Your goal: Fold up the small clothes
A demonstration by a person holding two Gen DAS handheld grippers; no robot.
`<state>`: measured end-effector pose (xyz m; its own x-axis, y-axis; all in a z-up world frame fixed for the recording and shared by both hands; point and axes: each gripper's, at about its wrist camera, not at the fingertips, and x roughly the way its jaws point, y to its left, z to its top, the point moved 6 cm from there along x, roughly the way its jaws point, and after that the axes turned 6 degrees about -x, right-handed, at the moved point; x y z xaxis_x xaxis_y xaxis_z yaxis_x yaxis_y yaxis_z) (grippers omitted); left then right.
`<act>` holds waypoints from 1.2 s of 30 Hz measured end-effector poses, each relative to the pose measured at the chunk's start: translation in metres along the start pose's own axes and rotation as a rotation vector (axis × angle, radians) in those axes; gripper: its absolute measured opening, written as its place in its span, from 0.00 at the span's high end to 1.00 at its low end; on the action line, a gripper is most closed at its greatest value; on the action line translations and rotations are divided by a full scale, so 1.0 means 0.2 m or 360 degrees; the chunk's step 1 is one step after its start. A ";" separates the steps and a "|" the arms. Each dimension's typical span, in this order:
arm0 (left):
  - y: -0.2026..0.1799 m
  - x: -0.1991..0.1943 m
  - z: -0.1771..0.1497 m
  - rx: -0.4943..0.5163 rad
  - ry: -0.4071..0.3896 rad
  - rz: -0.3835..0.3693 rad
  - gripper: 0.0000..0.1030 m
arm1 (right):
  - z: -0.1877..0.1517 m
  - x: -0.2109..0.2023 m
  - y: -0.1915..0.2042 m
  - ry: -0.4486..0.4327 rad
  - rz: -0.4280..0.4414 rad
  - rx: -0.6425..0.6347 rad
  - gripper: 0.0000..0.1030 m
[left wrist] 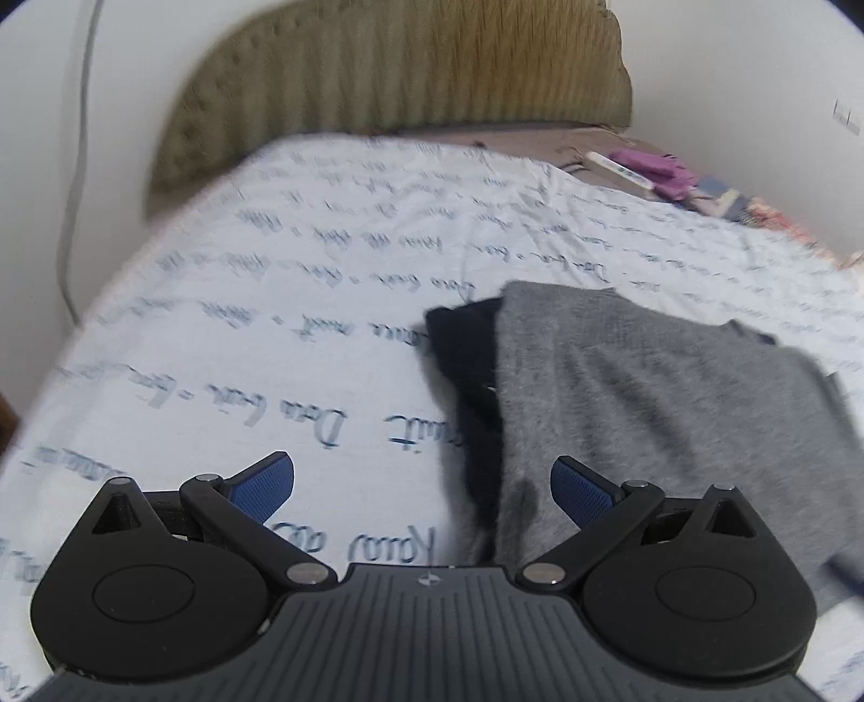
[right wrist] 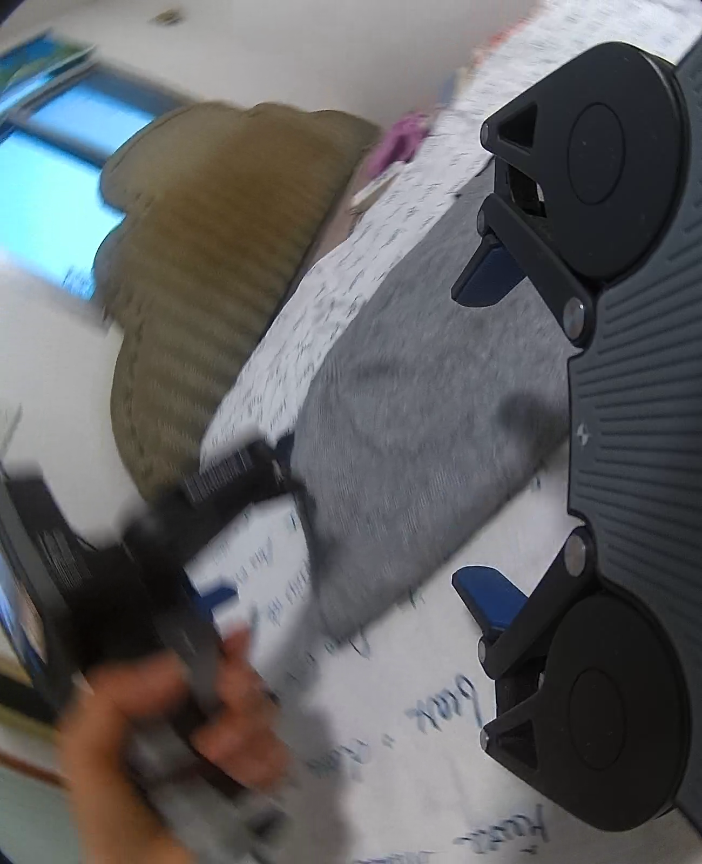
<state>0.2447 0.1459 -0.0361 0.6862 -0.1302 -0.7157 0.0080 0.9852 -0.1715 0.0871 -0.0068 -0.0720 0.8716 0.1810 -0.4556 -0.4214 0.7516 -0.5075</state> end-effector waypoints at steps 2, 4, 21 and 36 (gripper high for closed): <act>0.04 0.06 0.03 -0.0095 0.0068 -0.0068 0.01 | 0.01 0.03 0.05 0.0021 0.0012 -0.0067 0.01; 0.08 0.12 0.06 -0.0205 0.0135 -0.0151 0.01 | 0.03 0.06 0.10 0.0017 -0.0034 -0.0152 0.01; -0.07 0.51 0.26 -0.0471 0.0348 -0.0763 0.02 | 0.21 0.38 0.13 0.0020 -0.0210 -0.0286 0.27; -0.07 0.66 0.36 -0.0503 0.0301 -0.0538 0.88 | 0.20 0.41 0.15 -0.0008 -0.0060 -0.0290 0.91</act>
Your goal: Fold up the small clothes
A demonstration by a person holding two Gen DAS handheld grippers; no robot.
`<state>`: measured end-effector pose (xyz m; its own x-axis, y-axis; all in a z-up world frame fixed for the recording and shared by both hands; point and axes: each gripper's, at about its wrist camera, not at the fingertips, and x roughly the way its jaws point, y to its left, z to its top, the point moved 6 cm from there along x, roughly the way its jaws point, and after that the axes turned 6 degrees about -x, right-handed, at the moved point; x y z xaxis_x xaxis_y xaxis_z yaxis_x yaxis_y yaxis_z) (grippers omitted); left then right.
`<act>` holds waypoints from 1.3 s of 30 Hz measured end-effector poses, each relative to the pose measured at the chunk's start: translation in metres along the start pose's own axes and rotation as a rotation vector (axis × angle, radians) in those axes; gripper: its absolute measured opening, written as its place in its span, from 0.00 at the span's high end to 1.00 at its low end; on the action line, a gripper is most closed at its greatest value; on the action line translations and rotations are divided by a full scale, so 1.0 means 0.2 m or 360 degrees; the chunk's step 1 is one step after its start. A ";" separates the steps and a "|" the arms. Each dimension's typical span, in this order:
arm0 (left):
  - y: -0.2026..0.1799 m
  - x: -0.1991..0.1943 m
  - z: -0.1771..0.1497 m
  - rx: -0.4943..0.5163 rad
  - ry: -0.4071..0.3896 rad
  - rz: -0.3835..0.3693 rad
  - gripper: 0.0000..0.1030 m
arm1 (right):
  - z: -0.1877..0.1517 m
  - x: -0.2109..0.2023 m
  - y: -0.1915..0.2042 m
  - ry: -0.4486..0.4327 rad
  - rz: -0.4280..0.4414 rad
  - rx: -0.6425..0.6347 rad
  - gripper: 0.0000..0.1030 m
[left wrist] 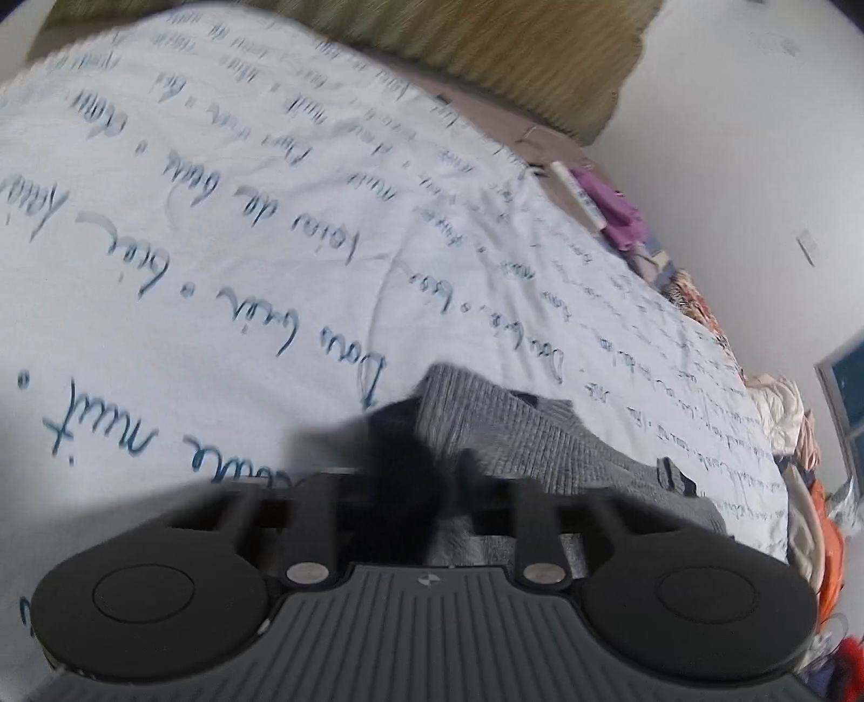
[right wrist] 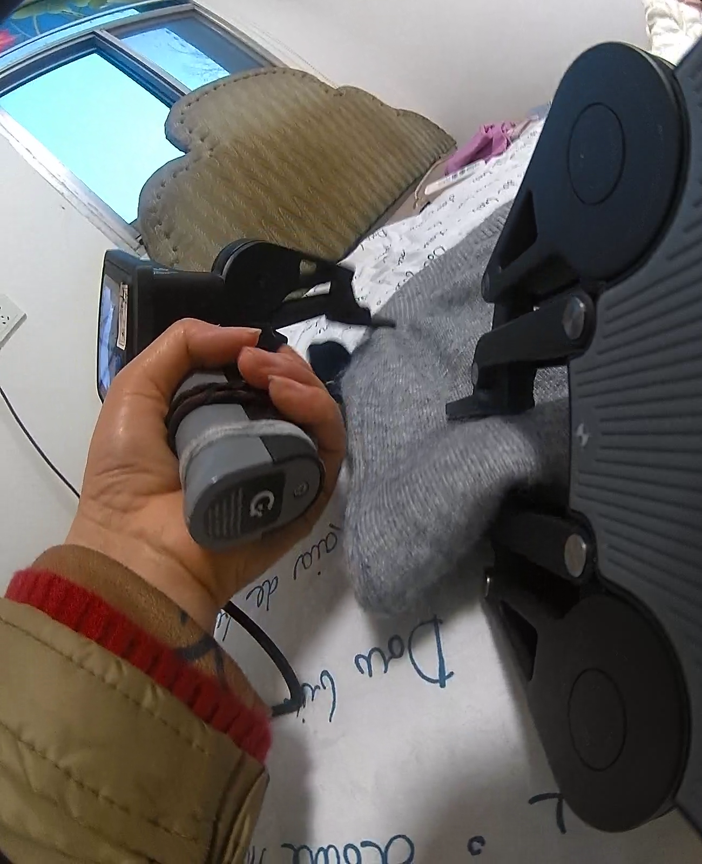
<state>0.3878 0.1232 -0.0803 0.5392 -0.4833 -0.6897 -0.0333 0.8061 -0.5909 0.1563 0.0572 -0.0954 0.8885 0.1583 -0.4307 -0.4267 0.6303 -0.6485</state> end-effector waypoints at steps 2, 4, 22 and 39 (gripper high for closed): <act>-0.01 -0.01 0.00 0.0012 -0.0032 0.0047 0.90 | -0.01 -0.01 -0.02 -0.0014 0.0037 0.0048 0.92; -0.07 -0.04 -0.03 0.0128 -0.0085 0.0140 0.91 | -0.01 -0.02 -0.06 -0.0043 0.0071 0.0116 0.93; -0.78 -0.31 -0.19 0.0742 -0.0414 0.0587 0.93 | -0.21 -0.38 -0.52 -0.0263 -0.0073 0.0509 0.94; -1.31 -0.27 -0.42 0.0916 -0.0476 0.0614 0.93 | -0.51 -0.66 -0.77 -0.0301 -0.0168 0.0757 0.94</act>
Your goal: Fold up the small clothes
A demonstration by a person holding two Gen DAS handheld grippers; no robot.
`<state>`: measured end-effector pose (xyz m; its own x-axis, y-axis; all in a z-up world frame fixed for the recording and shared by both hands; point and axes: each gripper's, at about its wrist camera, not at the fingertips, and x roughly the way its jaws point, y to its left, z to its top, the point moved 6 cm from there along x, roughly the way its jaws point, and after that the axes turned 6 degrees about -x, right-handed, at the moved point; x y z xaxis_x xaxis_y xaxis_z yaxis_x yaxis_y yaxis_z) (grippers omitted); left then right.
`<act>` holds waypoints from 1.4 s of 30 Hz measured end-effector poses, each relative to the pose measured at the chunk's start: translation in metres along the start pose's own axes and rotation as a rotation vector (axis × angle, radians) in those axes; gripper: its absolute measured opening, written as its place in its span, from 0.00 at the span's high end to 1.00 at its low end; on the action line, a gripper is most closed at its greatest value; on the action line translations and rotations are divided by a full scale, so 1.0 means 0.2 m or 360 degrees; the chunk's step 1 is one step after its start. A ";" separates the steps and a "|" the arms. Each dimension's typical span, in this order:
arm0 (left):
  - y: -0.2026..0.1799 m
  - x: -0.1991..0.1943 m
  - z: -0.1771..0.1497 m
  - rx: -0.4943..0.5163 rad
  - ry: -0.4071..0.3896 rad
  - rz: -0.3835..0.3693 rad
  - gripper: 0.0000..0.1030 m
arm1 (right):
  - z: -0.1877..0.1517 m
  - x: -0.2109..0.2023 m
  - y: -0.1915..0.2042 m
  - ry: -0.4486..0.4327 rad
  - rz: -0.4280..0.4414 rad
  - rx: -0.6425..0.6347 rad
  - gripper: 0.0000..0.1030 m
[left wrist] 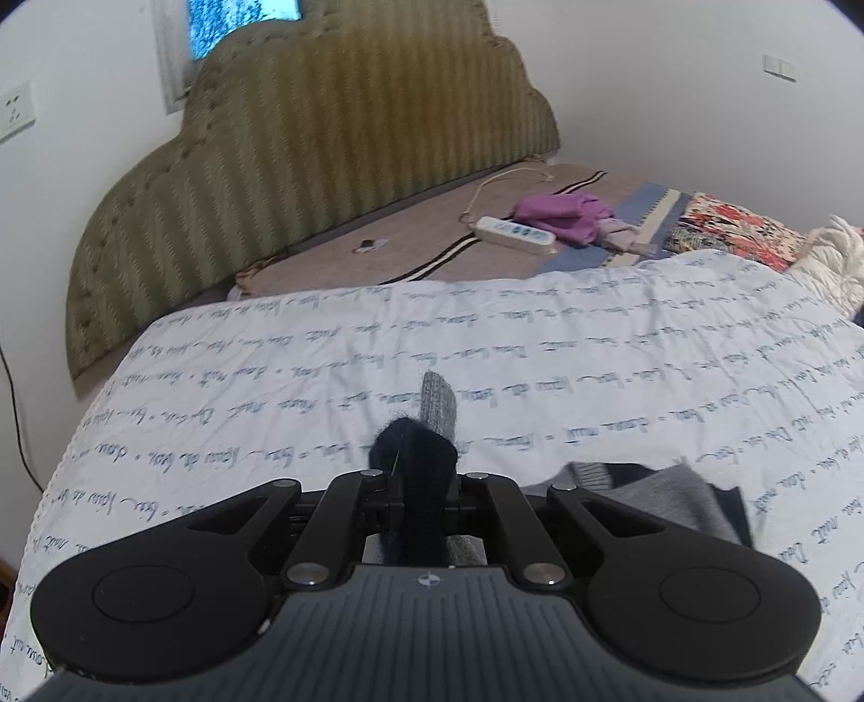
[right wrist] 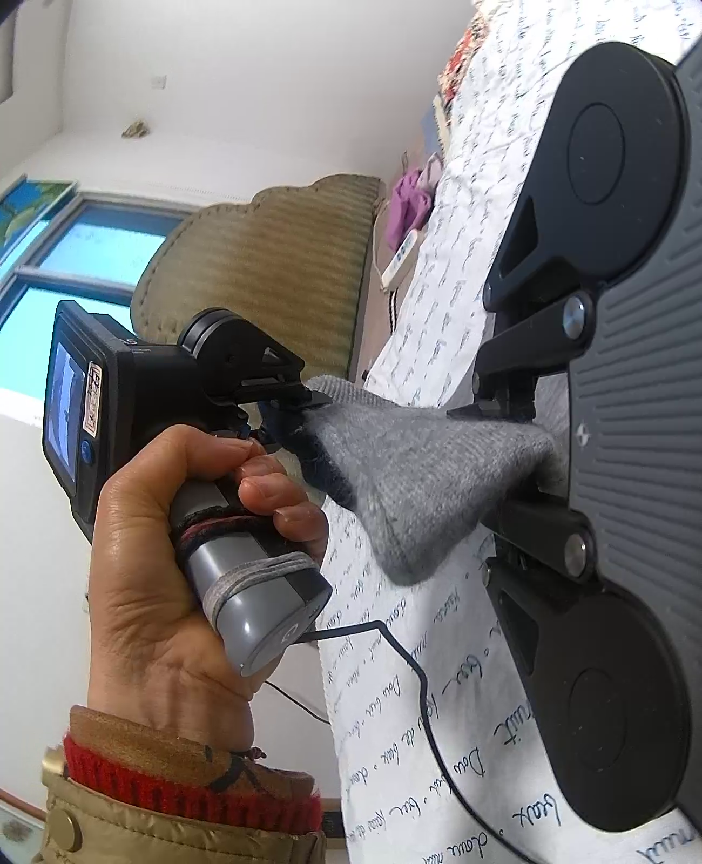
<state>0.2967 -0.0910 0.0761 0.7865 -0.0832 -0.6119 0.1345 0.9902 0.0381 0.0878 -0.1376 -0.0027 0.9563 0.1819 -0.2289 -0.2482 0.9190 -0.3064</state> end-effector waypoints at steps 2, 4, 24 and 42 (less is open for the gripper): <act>-0.08 0.00 0.00 0.0027 -0.0003 -0.0005 0.93 | -0.03 -0.03 -0.05 0.0012 -0.0009 0.0040 0.94; -0.15 0.00 0.00 0.0047 -0.0002 -0.0012 0.93 | -0.05 -0.06 -0.11 0.0024 -0.0008 0.0101 0.94; -0.72 0.19 -0.12 0.0217 0.0088 -0.0139 0.93 | -0.26 -0.12 -0.45 0.0117 -0.0003 0.0435 0.94; -0.98 0.39 -0.28 0.0299 0.0191 -0.0188 0.93 | -0.47 -0.06 -0.58 0.0281 0.0131 0.0820 0.94</act>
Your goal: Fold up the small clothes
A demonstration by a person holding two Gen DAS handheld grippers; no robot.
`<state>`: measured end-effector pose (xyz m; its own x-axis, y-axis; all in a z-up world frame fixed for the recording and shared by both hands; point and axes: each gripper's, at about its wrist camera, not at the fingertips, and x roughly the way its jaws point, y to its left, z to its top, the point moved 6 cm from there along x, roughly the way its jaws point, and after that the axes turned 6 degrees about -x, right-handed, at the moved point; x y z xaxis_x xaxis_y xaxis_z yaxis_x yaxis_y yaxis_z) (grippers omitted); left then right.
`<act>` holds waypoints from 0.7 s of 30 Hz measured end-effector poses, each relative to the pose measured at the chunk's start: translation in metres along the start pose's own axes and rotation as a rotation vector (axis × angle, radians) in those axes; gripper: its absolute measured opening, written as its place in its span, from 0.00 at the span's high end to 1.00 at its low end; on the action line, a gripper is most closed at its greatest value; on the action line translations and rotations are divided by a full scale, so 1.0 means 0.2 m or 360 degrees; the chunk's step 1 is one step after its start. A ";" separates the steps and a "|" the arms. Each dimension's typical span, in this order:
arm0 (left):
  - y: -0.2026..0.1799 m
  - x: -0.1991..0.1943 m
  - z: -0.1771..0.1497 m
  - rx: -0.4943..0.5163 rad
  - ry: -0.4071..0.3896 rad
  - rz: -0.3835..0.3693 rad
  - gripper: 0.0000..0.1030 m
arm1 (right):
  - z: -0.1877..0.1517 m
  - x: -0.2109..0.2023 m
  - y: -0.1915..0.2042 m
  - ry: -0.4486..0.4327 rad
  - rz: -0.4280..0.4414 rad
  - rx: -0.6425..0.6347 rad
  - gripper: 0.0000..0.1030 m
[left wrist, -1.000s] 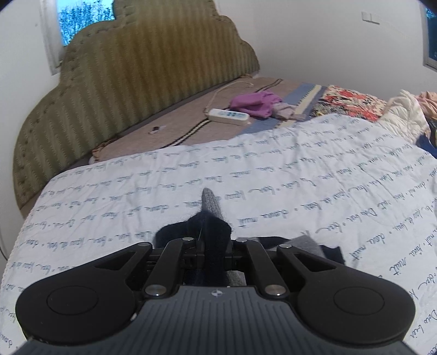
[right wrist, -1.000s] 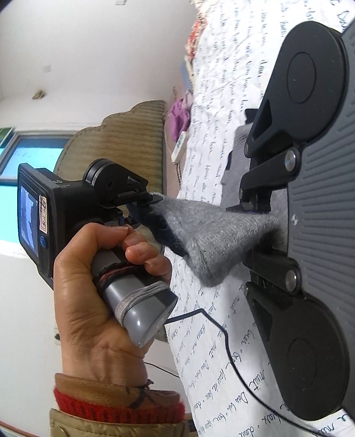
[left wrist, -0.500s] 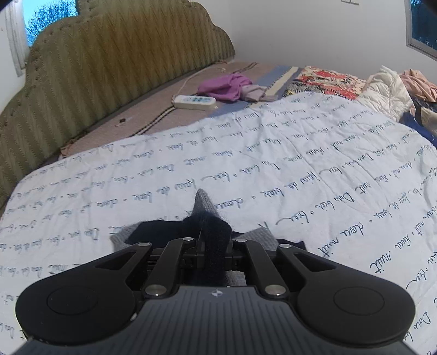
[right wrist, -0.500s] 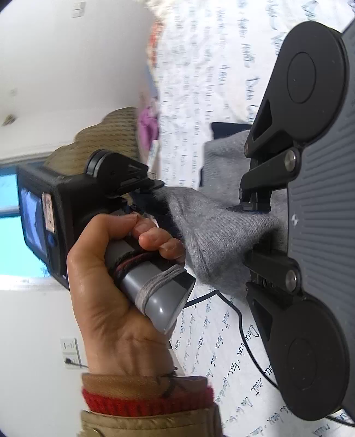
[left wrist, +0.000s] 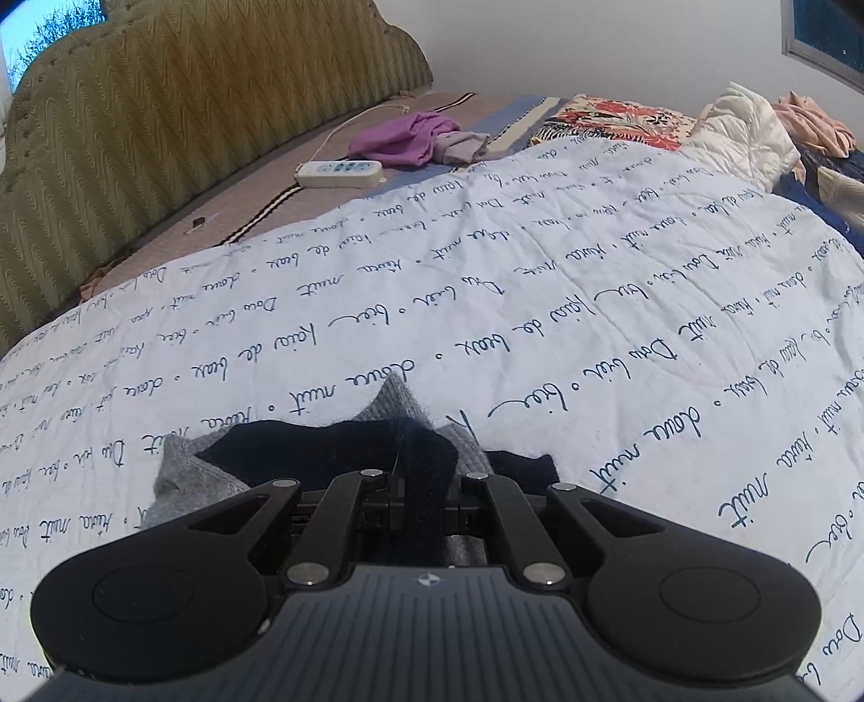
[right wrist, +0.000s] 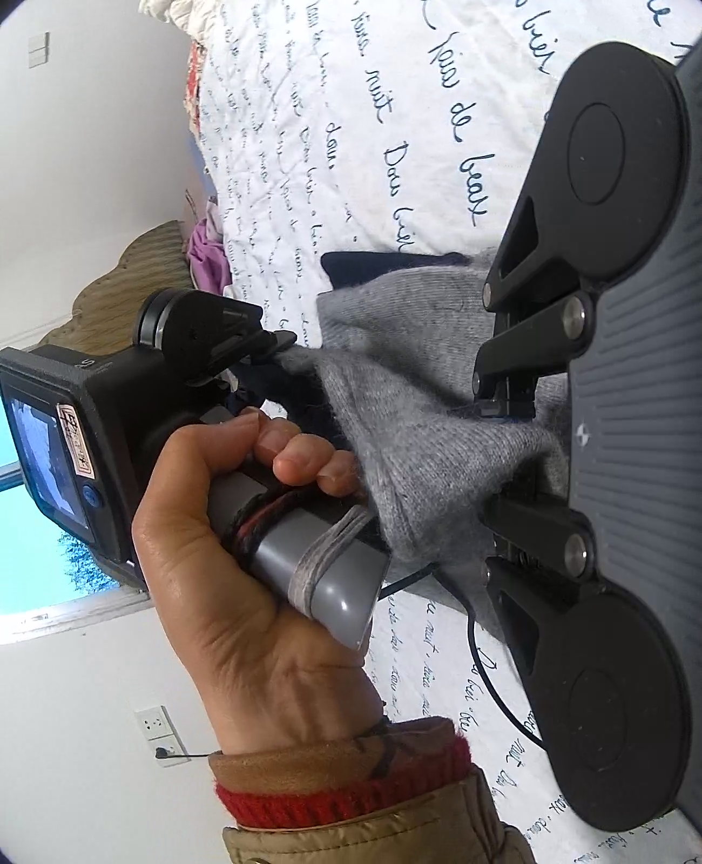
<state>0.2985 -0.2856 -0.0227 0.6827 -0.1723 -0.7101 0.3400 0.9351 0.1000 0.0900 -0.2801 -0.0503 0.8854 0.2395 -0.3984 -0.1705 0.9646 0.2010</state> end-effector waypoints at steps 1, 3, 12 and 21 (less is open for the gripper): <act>0.00 0.00 0.00 0.0000 0.0002 -0.0002 0.93 | 0.00 0.00 -0.01 0.0004 0.0000 0.0008 0.94; -0.02 0.01 -0.01 0.0005 0.0005 -0.0005 0.93 | -0.01 0.01 -0.02 0.0018 -0.0001 0.0028 0.94; -0.08 0.04 -0.04 0.0045 0.0022 -0.0054 0.91 | -0.04 0.03 -0.07 0.0076 0.0027 0.0136 0.93; -0.02 -0.10 0.04 0.0021 -0.0146 -0.0061 0.27 | -0.09 0.07 -0.15 0.0181 0.0078 0.0307 0.93</act>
<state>0.2881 -0.2881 -0.0039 0.7254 -0.2360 -0.6466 0.3749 0.9233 0.0835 0.0992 -0.3034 -0.0775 0.8219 0.3071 -0.4798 -0.1168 0.9152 0.3856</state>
